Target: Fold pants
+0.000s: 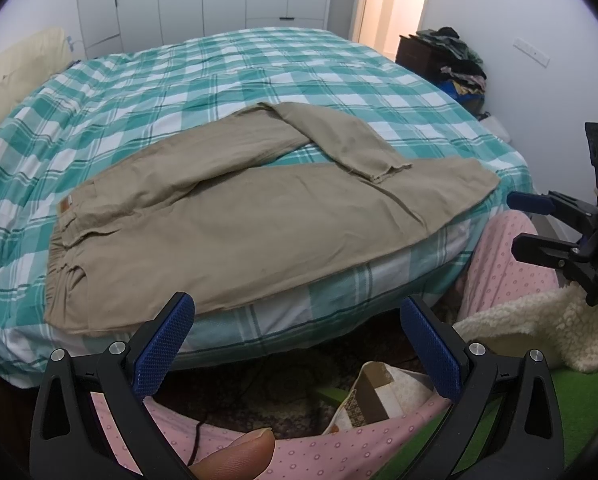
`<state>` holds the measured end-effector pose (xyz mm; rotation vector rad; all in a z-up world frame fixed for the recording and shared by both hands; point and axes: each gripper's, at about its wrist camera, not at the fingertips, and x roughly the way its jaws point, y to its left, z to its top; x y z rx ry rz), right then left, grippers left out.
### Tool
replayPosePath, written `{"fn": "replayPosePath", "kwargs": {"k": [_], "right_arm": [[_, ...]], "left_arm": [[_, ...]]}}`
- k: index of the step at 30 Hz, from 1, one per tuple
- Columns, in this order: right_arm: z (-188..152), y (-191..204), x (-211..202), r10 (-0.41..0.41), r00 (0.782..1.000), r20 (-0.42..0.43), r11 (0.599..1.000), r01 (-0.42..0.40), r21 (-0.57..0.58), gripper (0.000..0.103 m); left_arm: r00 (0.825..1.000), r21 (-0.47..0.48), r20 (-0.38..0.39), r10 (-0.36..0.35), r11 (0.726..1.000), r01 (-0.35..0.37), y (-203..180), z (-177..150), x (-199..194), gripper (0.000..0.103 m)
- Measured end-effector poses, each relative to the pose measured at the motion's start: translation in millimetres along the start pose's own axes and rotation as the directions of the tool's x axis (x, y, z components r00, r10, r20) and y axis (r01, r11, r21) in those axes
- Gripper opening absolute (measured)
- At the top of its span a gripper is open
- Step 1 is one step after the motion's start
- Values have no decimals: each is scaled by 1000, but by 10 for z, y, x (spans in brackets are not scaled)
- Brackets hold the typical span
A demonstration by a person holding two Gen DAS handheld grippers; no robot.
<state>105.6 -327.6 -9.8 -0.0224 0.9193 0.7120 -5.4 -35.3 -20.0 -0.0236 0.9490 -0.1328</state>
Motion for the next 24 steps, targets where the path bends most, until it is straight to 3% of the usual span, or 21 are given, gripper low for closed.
{"fn": "replayPosePath", "kwargs": {"k": [24], "right_arm": [[-7,-6,6,1,1000,-1,1000,-1,0,103]], "left_arm": [[1000,0,-5,0,1000,0,12,-24,25,103]]}}
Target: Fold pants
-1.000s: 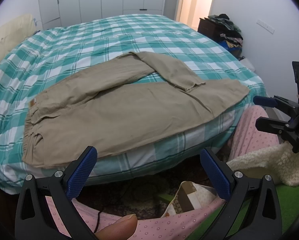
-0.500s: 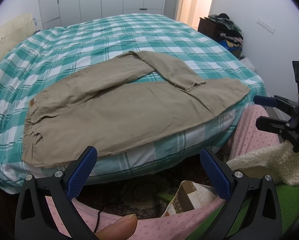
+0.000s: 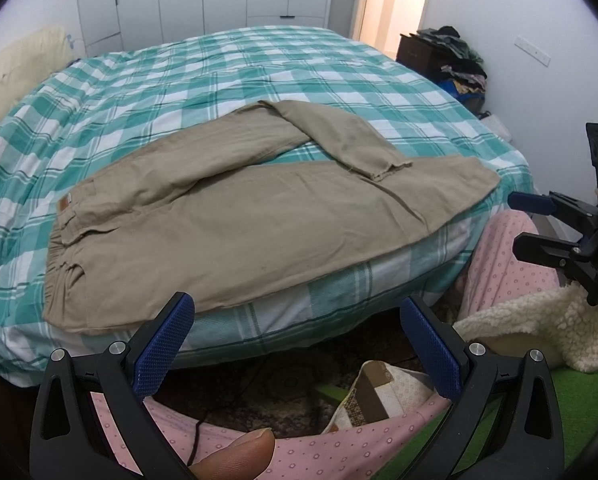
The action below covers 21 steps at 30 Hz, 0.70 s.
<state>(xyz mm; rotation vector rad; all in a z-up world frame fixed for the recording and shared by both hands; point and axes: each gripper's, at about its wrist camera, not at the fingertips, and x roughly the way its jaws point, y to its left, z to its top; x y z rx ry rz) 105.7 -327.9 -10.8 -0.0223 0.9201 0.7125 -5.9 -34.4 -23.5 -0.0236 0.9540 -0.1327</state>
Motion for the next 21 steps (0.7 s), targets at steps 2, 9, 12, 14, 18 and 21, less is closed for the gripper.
{"fn": "replayPosePath", "kwargs": {"k": [2,9,12,14,18,21], "right_arm": [[-8,-3,5,0,1000,0,1000,0,0,103],[-8,-1,9,0,1000,0,1000,0,0,103],[-7,-7,5,0,1000,0,1000,0,1,103],[-7,-8,5,0,1000,0,1000,0,0,103],[-6,-11,6,0,1000,-1,1000,0,0,103],[-5,-4,11,1,1000,0,1000,-1,1,103]], "left_arm": [[1000,-1,-2,0,1000,0,7,0,10,103],[1000,-4,-8,-1,1000,1,14,3,18,103],[1000,-4,-11,-2,1000,2,15,6,20,103],[1000,-4,-13,-2,1000,2,2,13,27,103],[1000,-4,-13,-3,1000,3,3,14,27,103],[1000,-4,-14,-3,1000,3,6,13,27,103]]}}
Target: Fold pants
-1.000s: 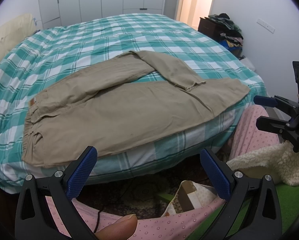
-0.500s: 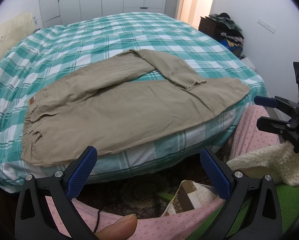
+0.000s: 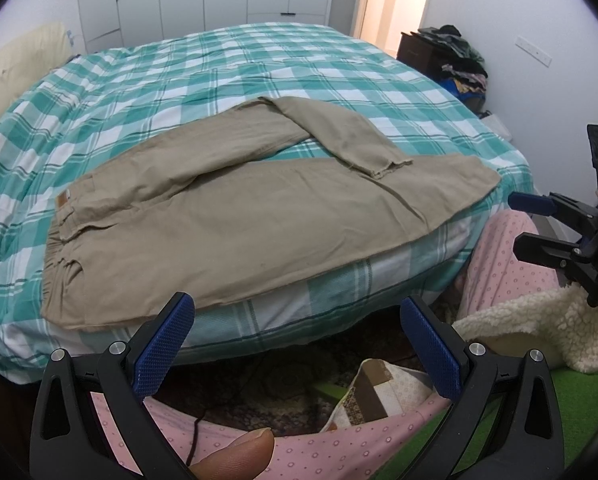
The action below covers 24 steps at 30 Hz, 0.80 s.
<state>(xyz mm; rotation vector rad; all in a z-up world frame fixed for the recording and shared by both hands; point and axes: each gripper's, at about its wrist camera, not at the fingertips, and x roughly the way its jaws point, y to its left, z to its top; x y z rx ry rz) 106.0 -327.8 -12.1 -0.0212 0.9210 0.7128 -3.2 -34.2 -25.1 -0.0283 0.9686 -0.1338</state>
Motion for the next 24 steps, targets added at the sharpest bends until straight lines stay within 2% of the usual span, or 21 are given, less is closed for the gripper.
{"fn": "replayPosePath", "kwargs": {"k": [24], "right_arm": [[-12,-4,11,2,1000,-1,1000,-2,0,103]], "left_arm": [[1000,-7,-18,-6,1000,6,-26,3,40,103]]}}
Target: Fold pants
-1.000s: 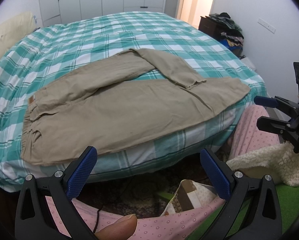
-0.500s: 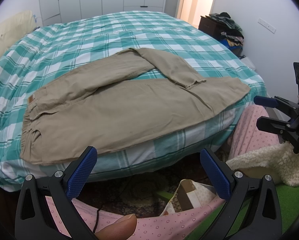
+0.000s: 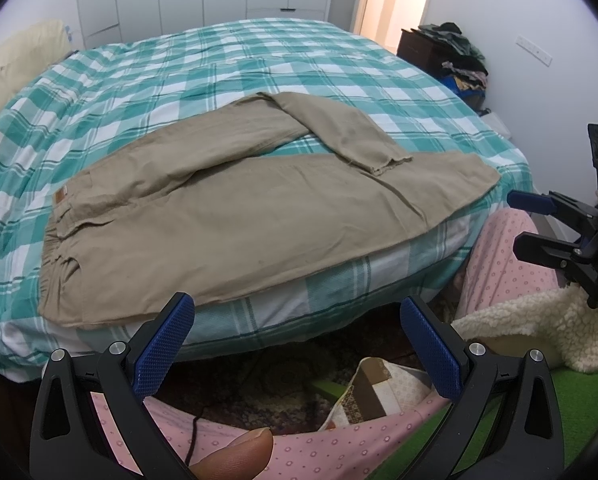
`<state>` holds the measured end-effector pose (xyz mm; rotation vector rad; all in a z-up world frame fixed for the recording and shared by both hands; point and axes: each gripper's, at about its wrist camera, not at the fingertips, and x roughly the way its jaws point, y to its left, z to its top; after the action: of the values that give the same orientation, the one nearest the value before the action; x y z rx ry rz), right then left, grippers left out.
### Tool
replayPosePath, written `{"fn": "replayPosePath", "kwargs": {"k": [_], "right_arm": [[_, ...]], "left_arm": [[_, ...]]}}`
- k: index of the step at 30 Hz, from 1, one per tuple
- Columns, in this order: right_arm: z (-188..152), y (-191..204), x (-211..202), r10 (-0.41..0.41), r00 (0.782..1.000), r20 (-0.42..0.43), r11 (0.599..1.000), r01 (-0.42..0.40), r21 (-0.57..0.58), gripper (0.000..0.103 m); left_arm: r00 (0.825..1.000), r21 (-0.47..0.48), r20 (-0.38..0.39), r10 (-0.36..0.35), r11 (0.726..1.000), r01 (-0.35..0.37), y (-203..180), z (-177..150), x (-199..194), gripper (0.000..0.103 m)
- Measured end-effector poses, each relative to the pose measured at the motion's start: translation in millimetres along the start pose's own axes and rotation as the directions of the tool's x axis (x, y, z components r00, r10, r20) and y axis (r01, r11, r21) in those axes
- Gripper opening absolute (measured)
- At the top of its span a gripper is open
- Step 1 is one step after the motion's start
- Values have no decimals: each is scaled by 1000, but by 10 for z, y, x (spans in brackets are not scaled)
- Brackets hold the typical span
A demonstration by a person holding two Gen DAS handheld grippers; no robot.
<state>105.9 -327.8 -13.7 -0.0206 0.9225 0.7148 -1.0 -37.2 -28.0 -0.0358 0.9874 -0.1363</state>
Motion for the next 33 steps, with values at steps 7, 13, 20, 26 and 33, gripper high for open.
{"fn": "replayPosePath", "kwargs": {"k": [7,13,20,26,33], "right_arm": [[12,54,54,10,1000,2,1000,-10,-16,103],[197,-7,159,-60,996,67,989,68,-128,103],[432,-856,1188,-275,961,-25,918,254,-303,88],[598,-1236,2137,-231,962,-145,919,167,-357,74],[911,-1515,2477,-231,942,-244,942,154,-298,2]], "left_arm": [[1000,-68,7,22,997,-21,202,46,39,103],[998,-157,36,59,986,-53,473,220,173,102],[999,-255,10,37,966,-33,616,231,307,102],[996,-315,-81,40,947,-63,706,115,487,102],[983,-340,-179,47,935,-106,825,106,733,102]]}}
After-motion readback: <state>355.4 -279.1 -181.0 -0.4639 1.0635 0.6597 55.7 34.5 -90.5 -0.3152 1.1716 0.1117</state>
